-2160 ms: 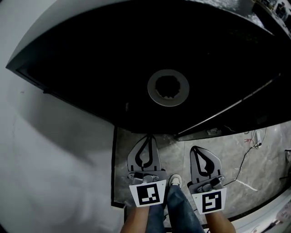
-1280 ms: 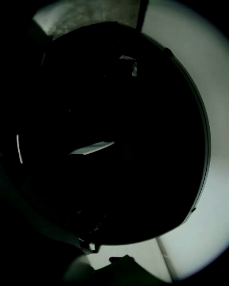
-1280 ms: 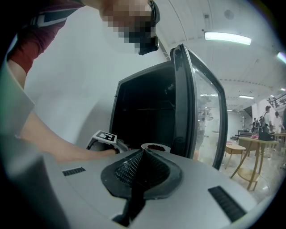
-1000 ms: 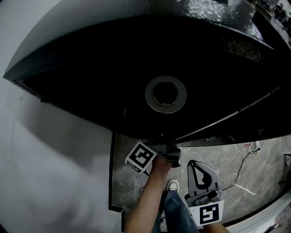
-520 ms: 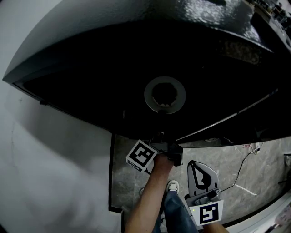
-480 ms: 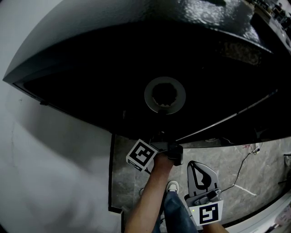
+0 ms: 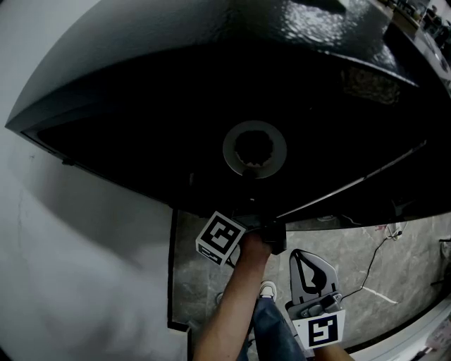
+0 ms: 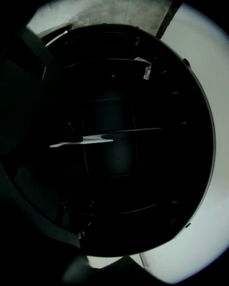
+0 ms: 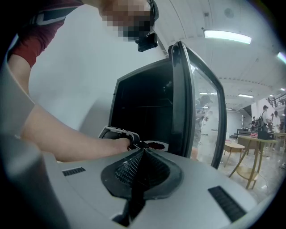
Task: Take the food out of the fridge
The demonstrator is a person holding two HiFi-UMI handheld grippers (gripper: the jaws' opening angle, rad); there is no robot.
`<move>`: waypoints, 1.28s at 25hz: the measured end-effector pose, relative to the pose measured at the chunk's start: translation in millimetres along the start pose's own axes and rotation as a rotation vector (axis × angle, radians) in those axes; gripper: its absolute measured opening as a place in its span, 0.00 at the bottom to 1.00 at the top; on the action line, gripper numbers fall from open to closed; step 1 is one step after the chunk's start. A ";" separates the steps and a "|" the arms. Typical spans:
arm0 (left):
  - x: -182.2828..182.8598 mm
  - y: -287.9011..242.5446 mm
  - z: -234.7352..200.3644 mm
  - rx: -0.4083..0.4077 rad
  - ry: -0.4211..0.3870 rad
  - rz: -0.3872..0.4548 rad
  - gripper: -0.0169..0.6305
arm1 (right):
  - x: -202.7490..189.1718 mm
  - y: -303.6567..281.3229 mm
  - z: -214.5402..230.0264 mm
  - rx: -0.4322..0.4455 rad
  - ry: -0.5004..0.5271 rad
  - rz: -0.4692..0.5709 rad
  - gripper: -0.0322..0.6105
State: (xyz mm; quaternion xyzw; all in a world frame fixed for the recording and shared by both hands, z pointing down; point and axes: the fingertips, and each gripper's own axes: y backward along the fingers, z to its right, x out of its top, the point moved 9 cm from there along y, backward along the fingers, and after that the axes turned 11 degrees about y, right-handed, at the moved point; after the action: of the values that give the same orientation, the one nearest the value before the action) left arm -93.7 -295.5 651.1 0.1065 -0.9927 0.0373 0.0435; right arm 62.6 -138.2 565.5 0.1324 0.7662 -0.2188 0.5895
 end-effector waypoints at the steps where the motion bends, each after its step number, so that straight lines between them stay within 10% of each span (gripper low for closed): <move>1: 0.1 0.0 0.2 -0.001 0.006 0.000 0.07 | -0.4 0.3 0.0 0.000 0.001 -0.002 0.09; 32: 15.3 90.8 5.9 -0.073 0.135 0.069 0.06 | 16.4 3.4 -6.9 -0.025 0.022 0.030 0.09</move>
State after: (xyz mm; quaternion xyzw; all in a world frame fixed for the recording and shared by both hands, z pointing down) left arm -128.5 -210.7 640.8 0.0679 -0.9912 0.0096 0.1128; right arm 53.9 -132.8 550.6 0.1391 0.7732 -0.1989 0.5859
